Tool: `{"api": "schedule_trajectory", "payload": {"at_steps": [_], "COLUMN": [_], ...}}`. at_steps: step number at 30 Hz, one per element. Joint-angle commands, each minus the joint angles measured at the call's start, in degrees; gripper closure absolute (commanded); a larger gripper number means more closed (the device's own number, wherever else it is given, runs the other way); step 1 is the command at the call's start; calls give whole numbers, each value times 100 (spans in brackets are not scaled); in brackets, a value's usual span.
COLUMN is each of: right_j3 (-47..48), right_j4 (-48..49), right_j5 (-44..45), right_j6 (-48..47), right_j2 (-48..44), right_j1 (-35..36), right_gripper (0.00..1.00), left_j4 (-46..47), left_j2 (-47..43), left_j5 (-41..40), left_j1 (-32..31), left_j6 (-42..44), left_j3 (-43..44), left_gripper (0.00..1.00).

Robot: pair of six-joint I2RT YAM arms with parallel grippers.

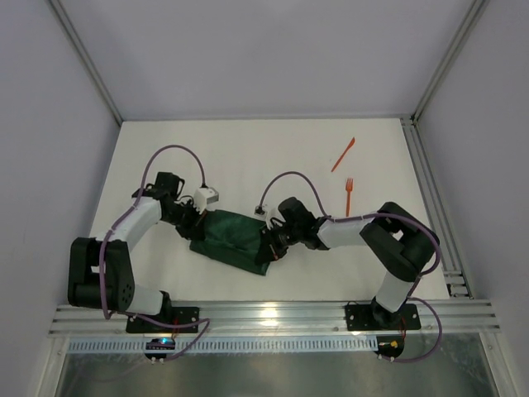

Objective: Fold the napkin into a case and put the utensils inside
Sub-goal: Smooth out the 2/3-rectangle-folded napkin at the center of the board.

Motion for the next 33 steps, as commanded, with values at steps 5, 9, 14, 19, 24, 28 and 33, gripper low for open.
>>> {"api": "schedule_trajectory", "payload": {"at_steps": [5,9,14,19,24,28,33], "right_j3": [157,157,175,578,1325,2088,2451], "right_j4": [-203,-97,-403,-1414,-2320,-2145,-1557], "right_j5": [53,237,807,1537,2592,2347,1900], "right_j6": [-79,0,-96,-561,-966,-888,-150], "right_j2": [91,135,-295,-1058,-1114,-247,722], "right_j1": [-97,-124,-124,-115,-124,-141,-255], "right_gripper": [94,84,61,48,44,56,87], "left_j4": [537,775,775,845,881,916,969], "left_j2": [335,616,872,837,793,775,732], "left_j5": [241,109,179,276,328,434,425], "left_j1": [44,35,35,35,35,35,35], "left_j6": [-20,-73,-81,-125,-169,-213,-354], "left_j3": [416,424,460,460,469,521,627], "left_gripper": [100,100,100,100,100,100,100]}}
